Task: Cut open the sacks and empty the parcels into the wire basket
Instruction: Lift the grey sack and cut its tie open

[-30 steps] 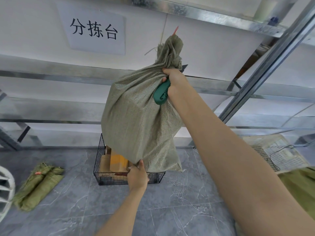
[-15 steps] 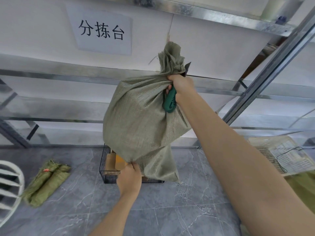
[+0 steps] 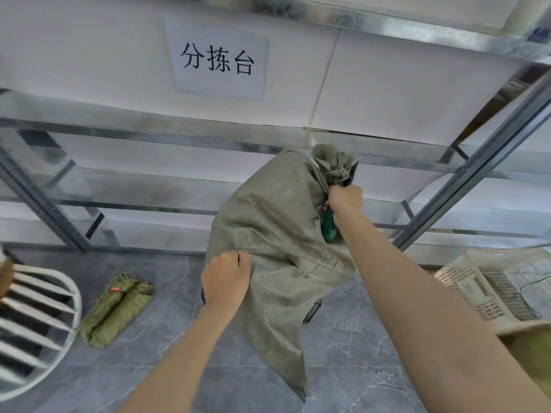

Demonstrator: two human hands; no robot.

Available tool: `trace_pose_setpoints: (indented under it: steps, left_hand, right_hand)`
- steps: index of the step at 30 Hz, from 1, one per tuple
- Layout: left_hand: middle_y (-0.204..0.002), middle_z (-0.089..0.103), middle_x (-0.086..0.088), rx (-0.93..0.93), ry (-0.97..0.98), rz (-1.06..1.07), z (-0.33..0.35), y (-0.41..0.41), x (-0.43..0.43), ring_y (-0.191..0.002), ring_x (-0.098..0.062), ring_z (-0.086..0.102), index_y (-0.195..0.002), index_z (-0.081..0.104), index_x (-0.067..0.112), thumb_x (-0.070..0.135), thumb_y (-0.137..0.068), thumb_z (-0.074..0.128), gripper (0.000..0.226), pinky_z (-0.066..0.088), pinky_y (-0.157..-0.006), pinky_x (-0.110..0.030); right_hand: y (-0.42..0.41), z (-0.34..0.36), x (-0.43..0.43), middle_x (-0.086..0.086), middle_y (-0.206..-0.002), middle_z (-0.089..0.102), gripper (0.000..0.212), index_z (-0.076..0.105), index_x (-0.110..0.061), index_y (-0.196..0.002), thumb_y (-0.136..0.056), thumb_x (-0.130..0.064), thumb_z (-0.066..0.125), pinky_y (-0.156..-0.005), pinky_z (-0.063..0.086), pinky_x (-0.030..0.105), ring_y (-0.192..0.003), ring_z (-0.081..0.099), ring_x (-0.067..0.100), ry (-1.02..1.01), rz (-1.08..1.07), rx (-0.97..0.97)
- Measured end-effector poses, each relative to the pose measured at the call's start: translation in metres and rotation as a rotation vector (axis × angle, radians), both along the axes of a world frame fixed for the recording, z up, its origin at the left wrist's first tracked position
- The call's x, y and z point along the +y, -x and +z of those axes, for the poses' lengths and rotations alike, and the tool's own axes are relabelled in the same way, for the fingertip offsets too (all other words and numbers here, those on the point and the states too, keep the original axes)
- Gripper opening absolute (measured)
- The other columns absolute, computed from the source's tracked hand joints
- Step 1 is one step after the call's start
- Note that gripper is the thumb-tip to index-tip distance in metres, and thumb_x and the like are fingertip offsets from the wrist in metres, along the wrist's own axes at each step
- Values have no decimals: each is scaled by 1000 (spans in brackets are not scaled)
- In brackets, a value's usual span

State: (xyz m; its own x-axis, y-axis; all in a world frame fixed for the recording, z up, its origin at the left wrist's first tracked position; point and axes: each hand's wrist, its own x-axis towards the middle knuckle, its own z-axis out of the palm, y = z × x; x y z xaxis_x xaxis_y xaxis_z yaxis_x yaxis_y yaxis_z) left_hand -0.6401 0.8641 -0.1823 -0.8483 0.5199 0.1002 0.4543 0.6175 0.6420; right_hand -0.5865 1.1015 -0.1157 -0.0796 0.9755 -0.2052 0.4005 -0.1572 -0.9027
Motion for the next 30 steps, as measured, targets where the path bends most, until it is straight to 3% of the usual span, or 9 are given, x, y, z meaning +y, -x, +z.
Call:
trace_pose_setpoints:
  steps: [7, 13, 17, 20, 24, 27, 30]
  left_hand:
    - [-42, 26, 0, -15, -40, -167, 53, 30, -5, -43, -19, 25, -47, 28, 13, 17, -87, 49, 45, 19, -47, -32]
    - [-43, 20, 1, -77, 6, -264, 69, 53, 13, -45, -18, 21, -48, 23, 16, 15, -83, 51, 44, 17, -46, -27]
    - [-37, 38, 0, -279, 14, -244, 63, 68, 36, -36, -19, 38, -45, 37, 13, 14, -83, 51, 40, 33, -46, -24]
    - [-34, 49, 2, -433, 29, -176, 54, 77, 60, -30, -14, 46, -45, 49, 9, 12, -85, 51, 39, 41, -40, -20]
    - [-37, 50, -2, -578, 88, -88, 43, 92, 100, -30, -17, 46, -47, 53, 7, 11, -86, 52, 39, 42, -39, -20]
    - [-37, 50, -3, -668, 140, -48, 36, 103, 125, -28, -17, 47, -49, 51, 6, 9, -85, 53, 36, 40, -36, -19]
    - [-37, 50, -5, -746, 188, 0, 28, 114, 145, -27, -17, 46, -50, 50, 5, 6, -83, 52, 33, 40, -36, -19]
  right_hand:
    - [-10, -34, -10, 16, -98, 56, 26, 56, 5, -110, -90, -9, 47, -68, 42, 33, -86, 54, 29, 69, -32, -84]
    - [-1, -67, -10, 13, -103, 57, 37, 55, 2, -118, -90, -23, 55, -78, 47, 36, -98, 58, 31, 281, 7, -67]
    - [18, -80, 6, 11, -110, 56, 49, 47, -1, -129, -90, -28, 56, -88, 50, 39, -104, 56, 33, 398, 68, 23]
    - [36, -94, 30, 12, -114, 57, 50, 47, -3, -132, -90, -28, 54, -84, 50, 39, -96, 55, 30, 453, 132, 21]
    - [56, -115, 68, 12, -109, 55, 43, 48, -3, -132, -94, -22, 53, -80, 47, 35, -92, 51, 27, 507, 220, -5]
    - [69, -130, 92, 16, -128, 53, 43, 43, -3, -137, -96, -16, 51, -89, 44, 37, -108, 53, 31, 510, 268, 0]
    - [83, -150, 110, 13, -119, 53, 35, 47, -5, -130, -96, -9, 51, -87, 43, 34, -119, 51, 33, 515, 319, -50]
